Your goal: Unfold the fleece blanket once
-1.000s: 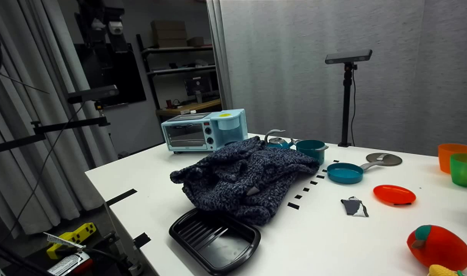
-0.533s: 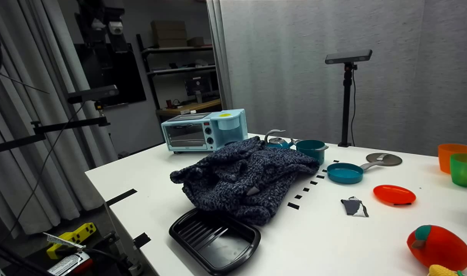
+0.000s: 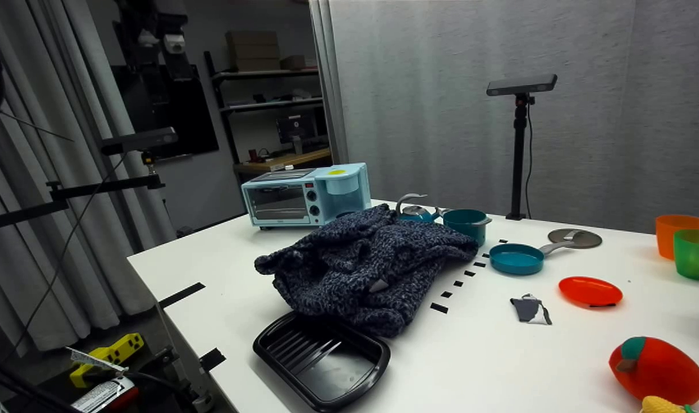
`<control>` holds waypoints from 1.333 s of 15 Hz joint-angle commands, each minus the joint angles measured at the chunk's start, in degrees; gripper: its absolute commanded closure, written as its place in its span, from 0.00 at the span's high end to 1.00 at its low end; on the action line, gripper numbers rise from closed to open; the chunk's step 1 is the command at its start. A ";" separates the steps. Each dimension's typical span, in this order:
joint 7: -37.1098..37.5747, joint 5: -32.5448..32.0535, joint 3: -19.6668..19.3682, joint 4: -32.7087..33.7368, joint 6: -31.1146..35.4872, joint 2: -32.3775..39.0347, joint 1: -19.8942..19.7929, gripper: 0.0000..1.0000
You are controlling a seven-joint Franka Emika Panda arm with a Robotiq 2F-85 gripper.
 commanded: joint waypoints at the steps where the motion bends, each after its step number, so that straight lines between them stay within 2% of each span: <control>1: -0.68 0.92 -1.02 -0.07 0.68 -0.16 1.09 1.00; 3: -0.82 1.41 -1.21 -0.21 1.14 -0.25 1.28 1.00; 4: 6.51 6.24 5.88 0.43 -0.26 0.42 4.13 1.00; 5: 7.07 7.98 6.75 0.67 0.05 1.11 4.66 1.00; 6: 2.77 4.68 2.59 0.18 -0.08 0.26 2.35 1.00; 9: 7.28 7.08 7.68 0.20 -0.06 0.88 4.87 1.00; 16: 6.97 7.49 6.72 0.04 0.57 1.57 4.85 1.00; 20: 7.87 7.55 6.44 -0.93 7.60 5.33 4.09 1.00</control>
